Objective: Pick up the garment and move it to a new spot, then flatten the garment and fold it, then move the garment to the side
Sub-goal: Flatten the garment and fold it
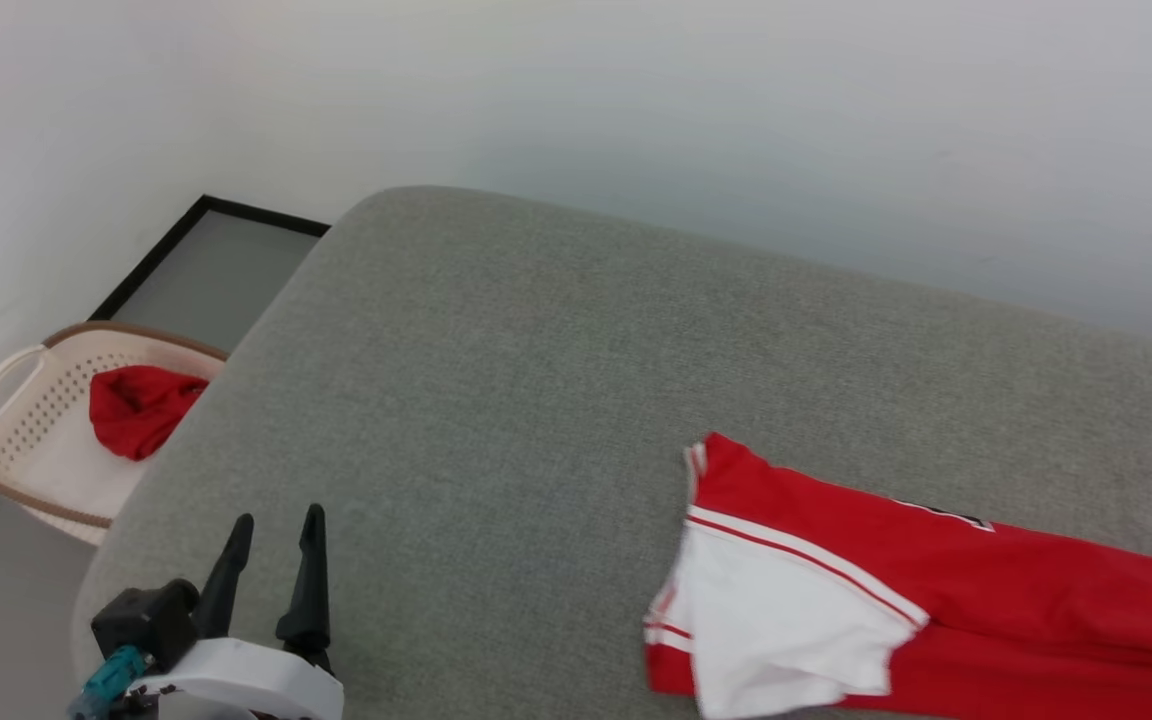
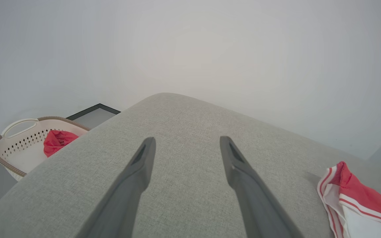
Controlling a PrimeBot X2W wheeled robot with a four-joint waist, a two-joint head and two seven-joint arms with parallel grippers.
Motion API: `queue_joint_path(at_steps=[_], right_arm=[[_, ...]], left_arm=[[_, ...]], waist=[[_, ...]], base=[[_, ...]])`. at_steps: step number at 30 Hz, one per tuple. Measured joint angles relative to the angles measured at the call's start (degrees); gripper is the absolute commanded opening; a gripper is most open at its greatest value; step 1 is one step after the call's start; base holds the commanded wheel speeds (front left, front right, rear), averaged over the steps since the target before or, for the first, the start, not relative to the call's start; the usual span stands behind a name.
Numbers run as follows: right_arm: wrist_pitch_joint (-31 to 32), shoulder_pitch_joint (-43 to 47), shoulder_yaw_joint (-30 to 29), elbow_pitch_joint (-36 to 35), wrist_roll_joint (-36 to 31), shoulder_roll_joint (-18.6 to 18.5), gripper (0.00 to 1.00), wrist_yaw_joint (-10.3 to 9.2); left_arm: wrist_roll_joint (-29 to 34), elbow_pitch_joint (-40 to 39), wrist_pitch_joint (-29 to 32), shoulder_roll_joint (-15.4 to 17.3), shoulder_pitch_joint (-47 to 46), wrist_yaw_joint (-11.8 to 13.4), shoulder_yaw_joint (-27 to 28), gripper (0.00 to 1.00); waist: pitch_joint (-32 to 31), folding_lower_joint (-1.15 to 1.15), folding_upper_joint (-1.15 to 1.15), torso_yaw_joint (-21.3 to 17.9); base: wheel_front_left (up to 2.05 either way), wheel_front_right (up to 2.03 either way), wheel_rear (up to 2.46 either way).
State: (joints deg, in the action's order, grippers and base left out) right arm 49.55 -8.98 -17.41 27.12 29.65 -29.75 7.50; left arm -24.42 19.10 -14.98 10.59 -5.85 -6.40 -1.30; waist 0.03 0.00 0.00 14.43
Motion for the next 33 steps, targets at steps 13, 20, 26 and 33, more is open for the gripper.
queue_joint_path(at_steps=[13,20,26,33], right_arm=[[4.22,-2.49,-0.35,-6.88,5.46,-0.29,0.00,-0.01],[10.72,-1.85,4.49,-21.59,11.55,5.79,0.00,-0.01],[12.78,-1.88,9.14,-27.95,12.25,10.50,0.00,-0.01],[12.84,-2.50,14.84,-27.39,11.38,15.49,0.00,-0.01]], left_arm=[[1.22,1.09,-0.01,-0.89,1.03,-0.76,2.34,1.00],[0.77,1.69,-0.01,-1.27,1.16,-0.93,2.60,1.00],[-0.22,2.43,-0.01,-1.68,0.15,-0.99,0.67,1.00],[-1.45,3.70,-0.01,-2.47,-2.58,-0.99,-2.57,1.00]], waist=[[-1.59,0.00,0.00,-3.04],[-2.69,0.00,0.00,-4.01],[-2.87,0.00,0.00,-2.61],[-2.72,0.00,0.00,0.69]], base=[[0.00,0.00,0.00],[0.00,0.00,0.00],[0.00,0.00,0.00],[0.00,0.00,0.00]])
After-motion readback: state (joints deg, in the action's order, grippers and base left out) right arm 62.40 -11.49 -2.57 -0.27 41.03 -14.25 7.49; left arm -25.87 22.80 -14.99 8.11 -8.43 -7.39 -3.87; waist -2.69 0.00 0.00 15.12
